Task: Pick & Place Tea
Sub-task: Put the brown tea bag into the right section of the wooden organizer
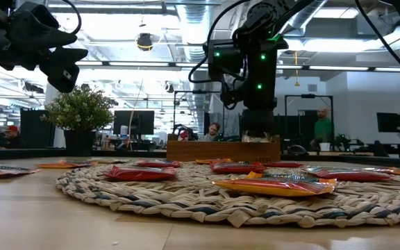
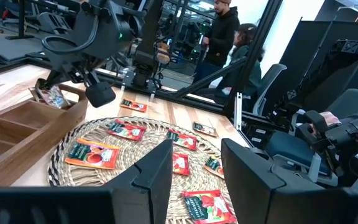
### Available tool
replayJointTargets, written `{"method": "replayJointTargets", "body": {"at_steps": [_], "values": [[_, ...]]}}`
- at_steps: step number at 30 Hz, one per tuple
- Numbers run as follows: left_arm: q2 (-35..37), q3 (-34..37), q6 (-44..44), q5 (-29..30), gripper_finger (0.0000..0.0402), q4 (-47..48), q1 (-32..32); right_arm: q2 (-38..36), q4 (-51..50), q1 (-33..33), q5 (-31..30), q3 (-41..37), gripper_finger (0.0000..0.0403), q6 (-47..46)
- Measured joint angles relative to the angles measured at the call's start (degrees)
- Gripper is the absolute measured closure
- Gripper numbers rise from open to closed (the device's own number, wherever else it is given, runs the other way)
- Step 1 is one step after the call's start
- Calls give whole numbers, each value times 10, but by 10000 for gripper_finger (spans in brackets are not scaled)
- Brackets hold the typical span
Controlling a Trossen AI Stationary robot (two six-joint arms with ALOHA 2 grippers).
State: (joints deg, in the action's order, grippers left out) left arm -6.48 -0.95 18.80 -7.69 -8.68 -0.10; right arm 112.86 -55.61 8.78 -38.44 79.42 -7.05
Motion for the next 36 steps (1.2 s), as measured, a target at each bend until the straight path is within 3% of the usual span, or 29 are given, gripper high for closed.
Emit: {"method": "replayJointTargets", "body": {"at_steps": [27,36], "values": [[0,0,0,0,273,0,0,0,-1,4,12,0,401,-20],[0,0,0,0,273,0,0,0,-12,7,10,0,333,-35]]}}
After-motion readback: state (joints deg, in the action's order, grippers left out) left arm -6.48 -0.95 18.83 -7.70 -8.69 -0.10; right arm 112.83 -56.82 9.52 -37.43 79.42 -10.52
